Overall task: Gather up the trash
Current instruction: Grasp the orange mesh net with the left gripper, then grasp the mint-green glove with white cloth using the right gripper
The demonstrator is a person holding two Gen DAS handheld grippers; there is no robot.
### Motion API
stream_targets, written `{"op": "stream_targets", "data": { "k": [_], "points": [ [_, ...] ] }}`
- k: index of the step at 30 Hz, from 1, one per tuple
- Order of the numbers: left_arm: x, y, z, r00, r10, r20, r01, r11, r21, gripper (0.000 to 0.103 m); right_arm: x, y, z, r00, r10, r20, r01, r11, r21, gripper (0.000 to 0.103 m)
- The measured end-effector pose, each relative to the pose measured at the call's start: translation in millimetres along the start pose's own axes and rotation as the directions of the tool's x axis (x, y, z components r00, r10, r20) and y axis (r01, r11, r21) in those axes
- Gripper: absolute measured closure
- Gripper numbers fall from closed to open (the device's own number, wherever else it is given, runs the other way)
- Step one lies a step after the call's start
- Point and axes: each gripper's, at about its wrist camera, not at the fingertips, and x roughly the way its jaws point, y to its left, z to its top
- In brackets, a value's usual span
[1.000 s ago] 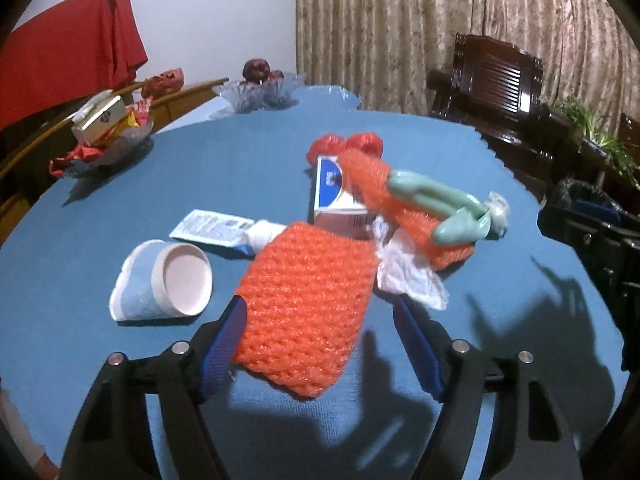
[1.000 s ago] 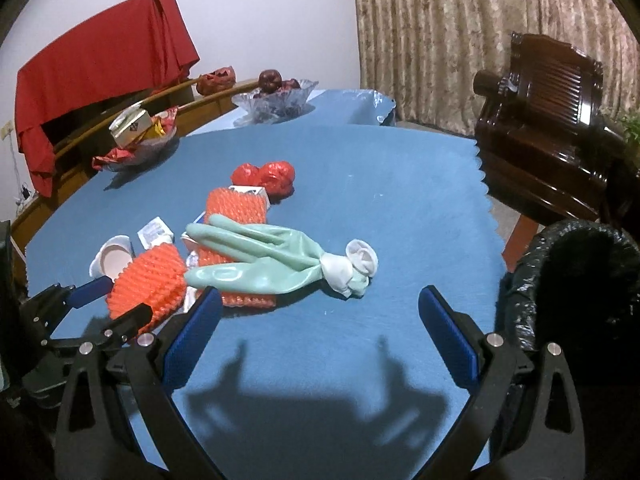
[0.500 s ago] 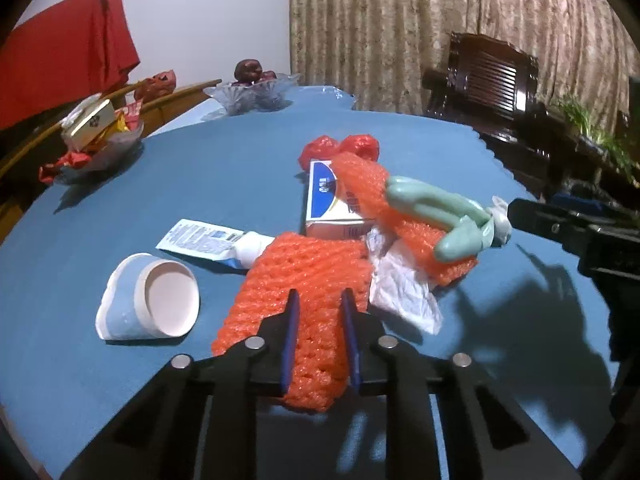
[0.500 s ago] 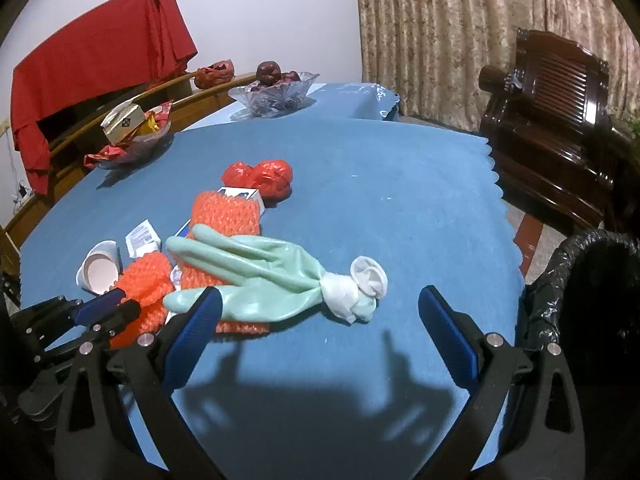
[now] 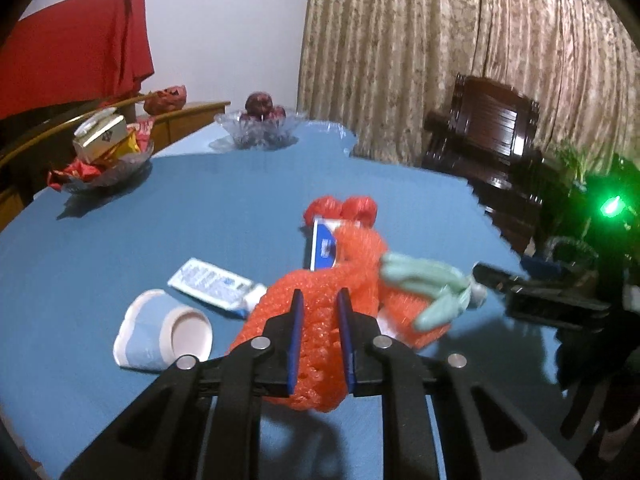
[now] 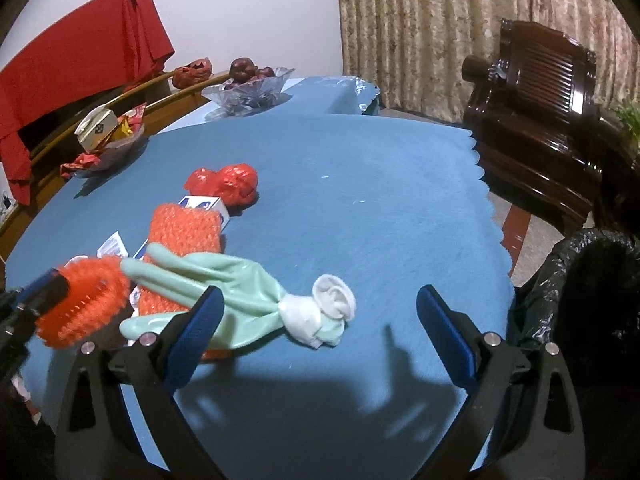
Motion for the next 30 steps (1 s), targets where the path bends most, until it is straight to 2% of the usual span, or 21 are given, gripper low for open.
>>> {"op": "stream_targets", "data": {
  "k": [11,14,17,22,30],
  "points": [
    [16,-8,5,1.000,-0.010,0.002,0.010,1.000,0.013,0.086,37,-4,-7,0.992,0.028,-0.127,-0.025,0.999,0.020,0.018],
    [17,-9,6,1.000,-0.013,0.001,0.013,1.000,0.015,0.086,42,-3,-8,0.986,0.068,-0.155,-0.063,0.997,0.033,0.033],
    [16,-10,6,1.000,-0.012,0.004,0.012,1.000,0.016,0.086,40,4,-8,0.984,0.091,-0.153,-0.090,0.996,0.013,0.049],
    [15,-10,6,1.000,-0.011,0.006,0.011,1.000,0.016,0.086,30,4,-7,0.986,0.101,-0.135,-0.099,0.995,0.024,0.055],
    [2,-11,15,0.999,-0.008,0.041,0.007,1.000,0.012,0.086,-16,1,11,0.994,0.108,-0.027,-0.108,0.994,0.011,0.057]
  ]
}}
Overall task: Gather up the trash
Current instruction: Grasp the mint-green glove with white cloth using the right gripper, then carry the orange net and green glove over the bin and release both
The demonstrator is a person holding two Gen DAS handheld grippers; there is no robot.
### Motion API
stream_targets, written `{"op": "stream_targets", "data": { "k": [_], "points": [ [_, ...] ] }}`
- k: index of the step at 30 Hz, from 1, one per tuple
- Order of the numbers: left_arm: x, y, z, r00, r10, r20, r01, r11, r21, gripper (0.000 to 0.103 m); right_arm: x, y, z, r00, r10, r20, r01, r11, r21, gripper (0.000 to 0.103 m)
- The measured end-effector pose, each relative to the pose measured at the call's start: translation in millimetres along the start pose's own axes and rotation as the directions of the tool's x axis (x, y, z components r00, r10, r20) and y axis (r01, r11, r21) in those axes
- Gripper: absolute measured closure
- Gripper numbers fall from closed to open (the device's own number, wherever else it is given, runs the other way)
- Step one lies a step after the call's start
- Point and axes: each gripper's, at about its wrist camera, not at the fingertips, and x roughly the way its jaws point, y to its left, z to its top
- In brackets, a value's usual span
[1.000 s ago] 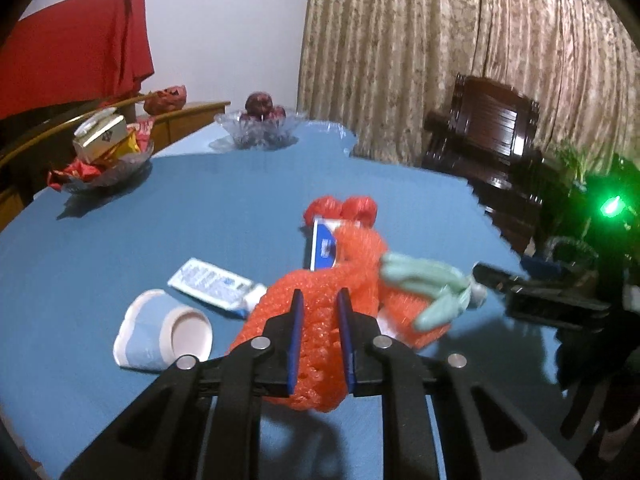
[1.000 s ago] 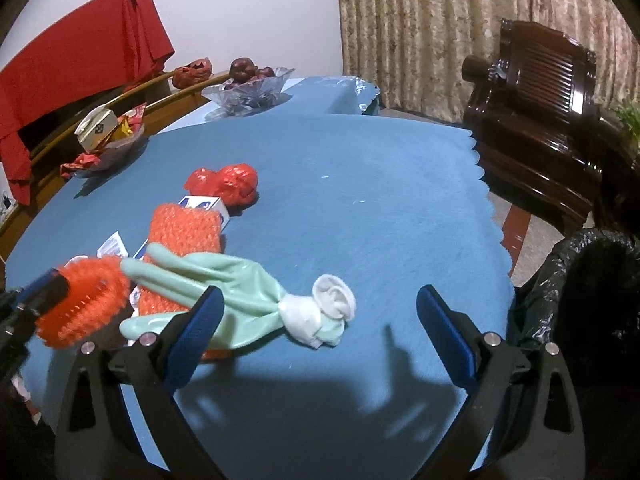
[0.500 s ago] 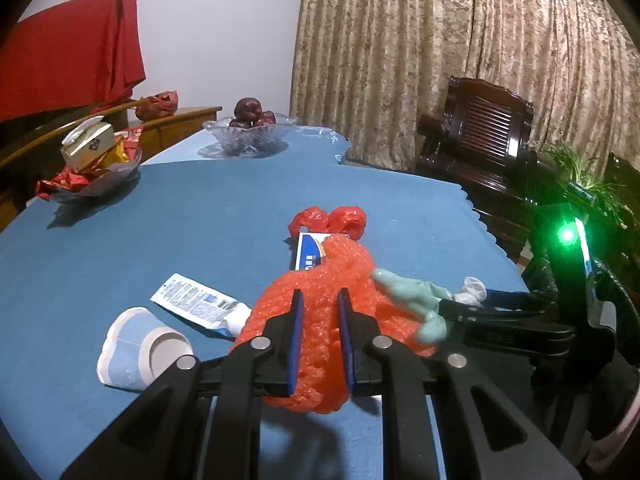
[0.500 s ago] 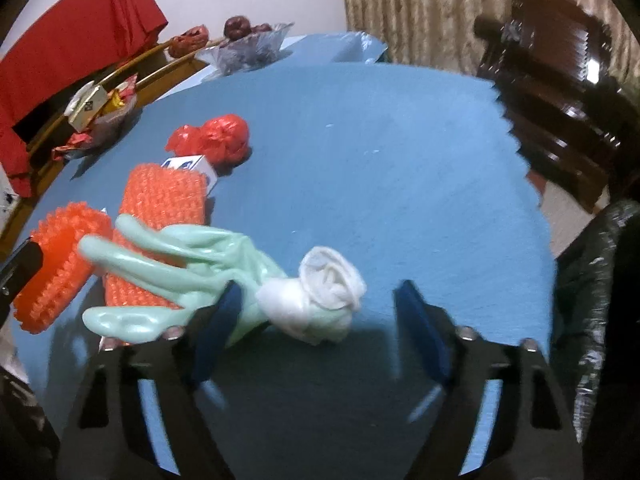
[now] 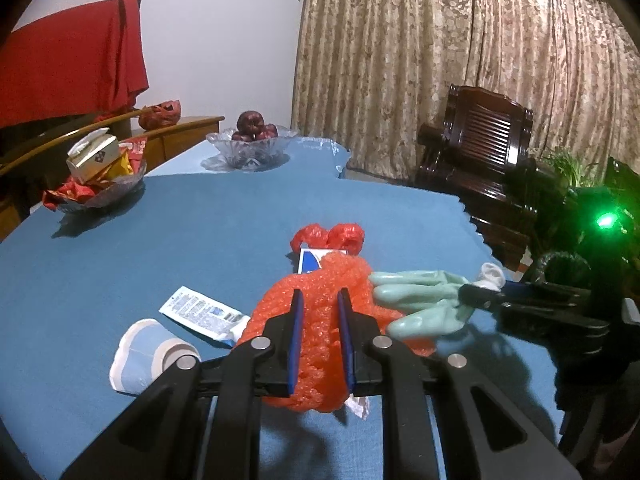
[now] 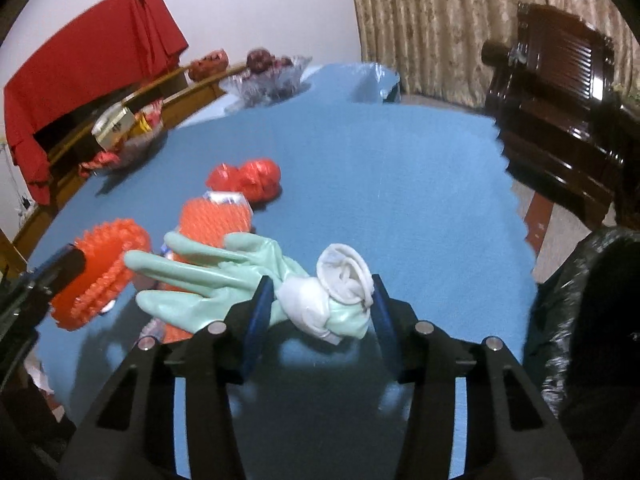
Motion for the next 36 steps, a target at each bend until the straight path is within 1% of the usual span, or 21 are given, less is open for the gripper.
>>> {"op": "stream_targets", "data": {
  "k": [10,20,27,32,36],
  "points": [
    [-22,-8,16,0.999,-0.012,0.048,0.012,1.000,0.012,0.086,-49,-4,15,0.995,-0.018,0.094,0.019,1.000,-0.010,0.057],
    [-39,-29,32,0.995,-0.058,0.084,0.055,0.998,0.036,0.086,-93,-11,21,0.985,-0.038,0.169,0.041,0.999,-0.017,0.057],
    [-50,-53,42,0.989,-0.103,0.105,0.096,0.993,0.064,0.086,-122,-21,21,0.974,-0.065,0.216,0.067,0.998,-0.006,0.057],
    [-53,-70,46,0.985,-0.134,0.113,0.125,0.989,0.085,0.086,-145,-35,17,0.965,-0.099,0.245,0.098,0.995,0.016,0.057],
    [-55,-92,48,0.978,-0.173,0.114,0.161,0.981,0.109,0.086,-160,-48,11,0.958,-0.131,0.256,0.126,0.991,0.038,0.057]
  ]
}}
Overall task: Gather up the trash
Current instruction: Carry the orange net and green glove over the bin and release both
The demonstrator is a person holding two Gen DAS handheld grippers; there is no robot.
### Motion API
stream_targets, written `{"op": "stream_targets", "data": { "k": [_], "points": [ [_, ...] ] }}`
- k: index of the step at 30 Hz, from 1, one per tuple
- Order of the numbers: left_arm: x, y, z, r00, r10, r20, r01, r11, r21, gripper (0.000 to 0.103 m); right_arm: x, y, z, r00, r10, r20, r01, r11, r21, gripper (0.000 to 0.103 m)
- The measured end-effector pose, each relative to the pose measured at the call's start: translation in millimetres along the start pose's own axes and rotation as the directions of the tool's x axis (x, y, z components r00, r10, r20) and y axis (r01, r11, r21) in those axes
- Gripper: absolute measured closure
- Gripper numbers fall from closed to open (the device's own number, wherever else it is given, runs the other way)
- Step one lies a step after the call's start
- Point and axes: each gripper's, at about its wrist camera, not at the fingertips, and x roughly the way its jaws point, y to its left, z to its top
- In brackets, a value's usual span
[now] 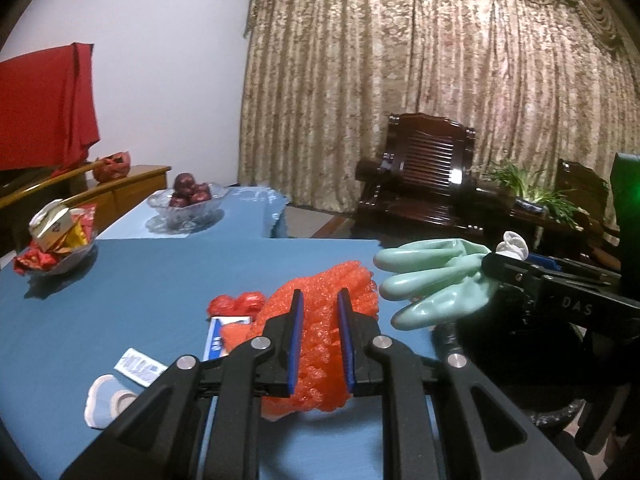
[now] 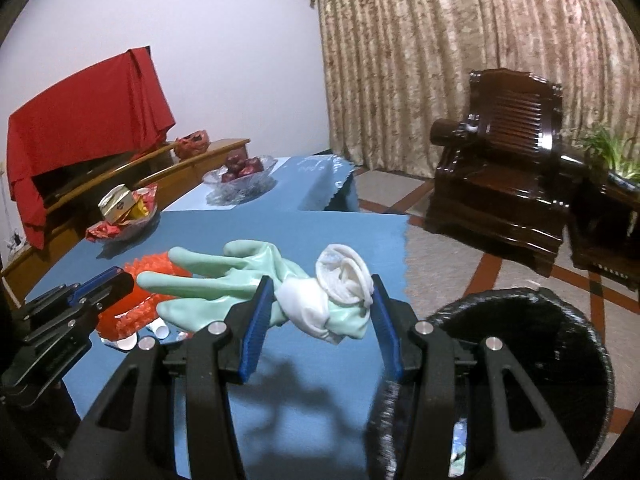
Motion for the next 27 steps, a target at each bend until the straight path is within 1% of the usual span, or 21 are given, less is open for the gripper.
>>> {"op": "stream_targets", "data": {
  "k": [7,12,20,25,27],
  "points": [
    [10,-37,4,0.997,-0.078,-0.008,0.079,0.997,0.020,0.086,-29,-33,-11,0.996,-0.083,0.011,0.082,0.996,0.035,0.057],
    [21,-71,3,0.990,-0.141,-0.024,0.142,0.989,0.043,0.086,-54,-65,-23,0.987,-0.162,0.012,0.160,0.985,0.070,0.057],
    [40,-126,0,0.972,-0.230,-0.053,0.233,0.969,0.083,0.086,-79,-111,-53,0.962,-0.270,-0.025,0.271,0.954,0.128,0.057],
    [56,-162,-6,0.956,-0.279,-0.093,0.288,0.953,0.096,0.086,-84,-135,-73,0.941,-0.331,-0.064,0.337,0.932,0.134,0.057],
    [63,-177,-10,0.947,-0.302,-0.111,0.313,0.944,0.106,0.086,-84,-142,-79,0.936,-0.343,-0.076,0.351,0.926,0.140,0.057]
  ]
}}
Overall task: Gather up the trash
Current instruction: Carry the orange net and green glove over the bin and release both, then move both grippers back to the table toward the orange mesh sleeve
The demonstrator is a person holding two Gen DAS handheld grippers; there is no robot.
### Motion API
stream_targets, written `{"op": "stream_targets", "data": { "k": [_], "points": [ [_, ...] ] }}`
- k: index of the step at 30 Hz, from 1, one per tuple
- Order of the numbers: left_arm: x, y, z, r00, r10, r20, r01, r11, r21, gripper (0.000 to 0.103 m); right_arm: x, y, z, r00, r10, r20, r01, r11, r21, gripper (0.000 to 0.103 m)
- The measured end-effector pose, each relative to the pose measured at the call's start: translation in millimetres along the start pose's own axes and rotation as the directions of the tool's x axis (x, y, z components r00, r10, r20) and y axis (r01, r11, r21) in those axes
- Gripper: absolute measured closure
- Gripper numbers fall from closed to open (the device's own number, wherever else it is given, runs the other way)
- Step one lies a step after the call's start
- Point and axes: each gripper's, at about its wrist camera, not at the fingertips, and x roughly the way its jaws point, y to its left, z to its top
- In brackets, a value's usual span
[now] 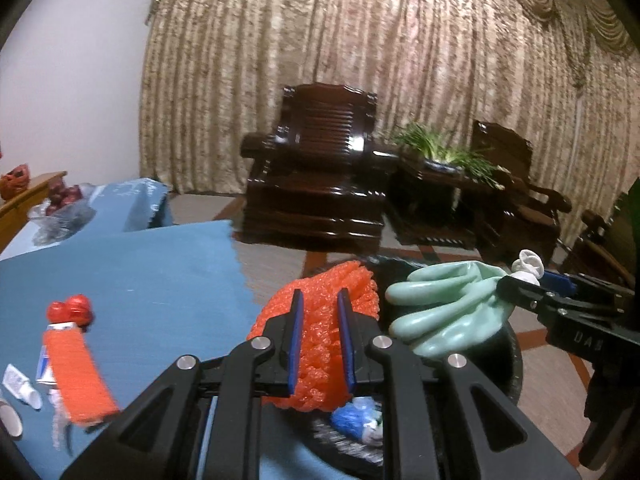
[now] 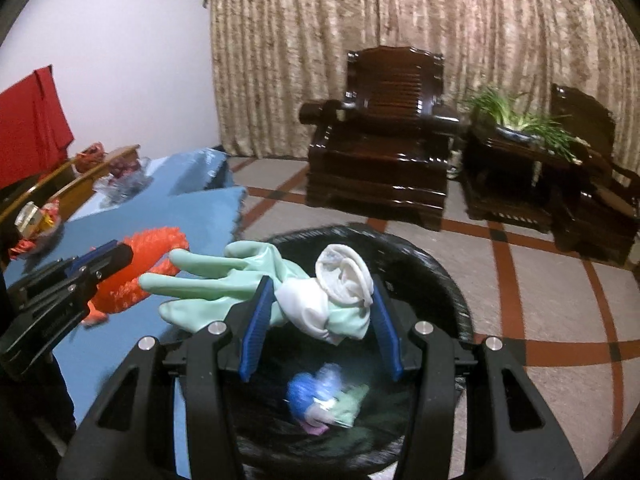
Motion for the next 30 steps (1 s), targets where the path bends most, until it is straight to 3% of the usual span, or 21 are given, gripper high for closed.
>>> {"op": "stream_targets", "data": {
  "k": [13,15,18,24,30],
  "points": [
    [64,-36,-12,0.989,-0.098,-0.111,0.102,0.994,0.034,0.085,26,-38,-27,0.995,-0.080,-0.062,0.082,0.996,0.039,0.053],
    [68,-36,-13,0.987,-0.114,-0.117,0.118,0.993,0.028,0.081,27,-41,-29,0.994,-0.084,-0.064,0.087,0.995,0.044,0.046],
    [66,-35,-15,0.986,-0.121,-0.113,0.125,0.992,0.026,0.057,28,-46,-30,0.994,-0.093,-0.058,0.096,0.994,0.047,0.034],
    [52,-24,-12,0.988,-0.123,-0.093,0.124,0.992,0.008,0.041,22,-45,-28,0.996,-0.089,-0.031,0.091,0.993,0.072,0.011],
    [18,8,-7,0.997,-0.065,-0.042,0.064,0.998,-0.021,0.026,11,-30,-17,0.999,-0.051,0.005,0.051,0.995,0.083,0.007]
  ]
}}
